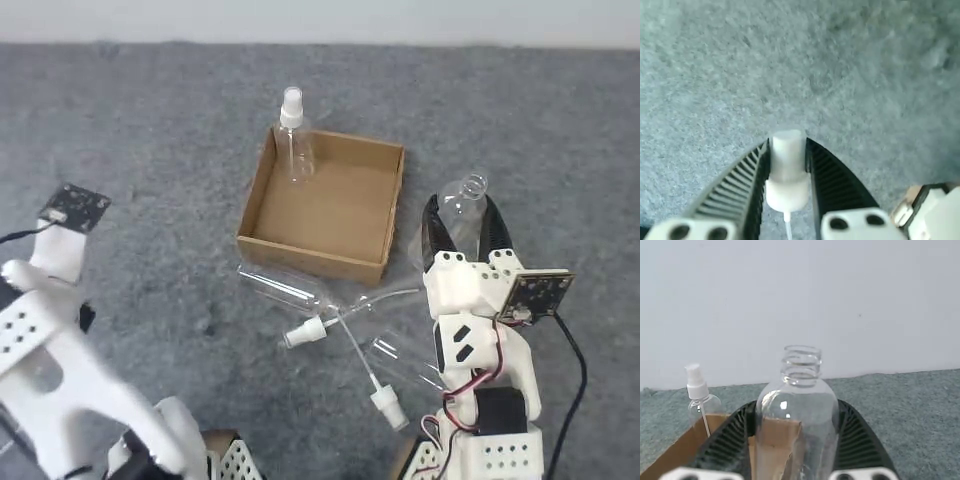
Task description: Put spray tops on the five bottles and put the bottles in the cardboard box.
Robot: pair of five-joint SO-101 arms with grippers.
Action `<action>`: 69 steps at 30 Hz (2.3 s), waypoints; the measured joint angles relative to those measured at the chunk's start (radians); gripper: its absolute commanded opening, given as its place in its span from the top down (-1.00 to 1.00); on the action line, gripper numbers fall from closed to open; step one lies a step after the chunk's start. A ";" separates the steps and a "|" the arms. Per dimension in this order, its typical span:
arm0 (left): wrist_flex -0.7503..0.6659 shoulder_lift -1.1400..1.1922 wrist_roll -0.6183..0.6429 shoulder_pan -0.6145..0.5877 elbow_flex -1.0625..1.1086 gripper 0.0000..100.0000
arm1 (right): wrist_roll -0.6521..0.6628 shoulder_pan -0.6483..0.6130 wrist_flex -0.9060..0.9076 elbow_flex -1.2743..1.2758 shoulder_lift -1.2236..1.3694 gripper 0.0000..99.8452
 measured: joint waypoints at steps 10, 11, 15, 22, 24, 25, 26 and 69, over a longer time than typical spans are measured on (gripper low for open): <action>-0.025 -0.118 0.198 0.100 0.000 0.98 | 0.000 0.000 0.002 0.000 0.000 0.98; -0.035 -0.129 0.215 0.097 0.000 0.98 | 0.000 0.000 0.002 0.000 0.000 0.98; -0.069 -0.170 0.287 0.104 0.000 0.98 | 0.000 0.000 0.002 0.000 0.000 0.98; -0.163 -0.249 0.460 0.103 0.000 0.98 | 0.003 0.000 0.002 0.000 0.000 0.98; -0.195 -0.265 0.514 0.101 0.000 0.98 | 0.006 0.000 0.002 0.000 0.000 0.98; -0.207 -0.273 0.542 0.101 0.000 0.98 | 0.006 0.000 0.002 0.000 0.000 0.98; -0.219 -0.279 0.571 0.101 0.000 0.98 | 0.006 0.000 0.002 0.000 0.000 0.98; -0.720 -0.778 1.289 0.830 0.236 0.98 | 0.124 -0.239 0.325 -0.138 0.000 0.98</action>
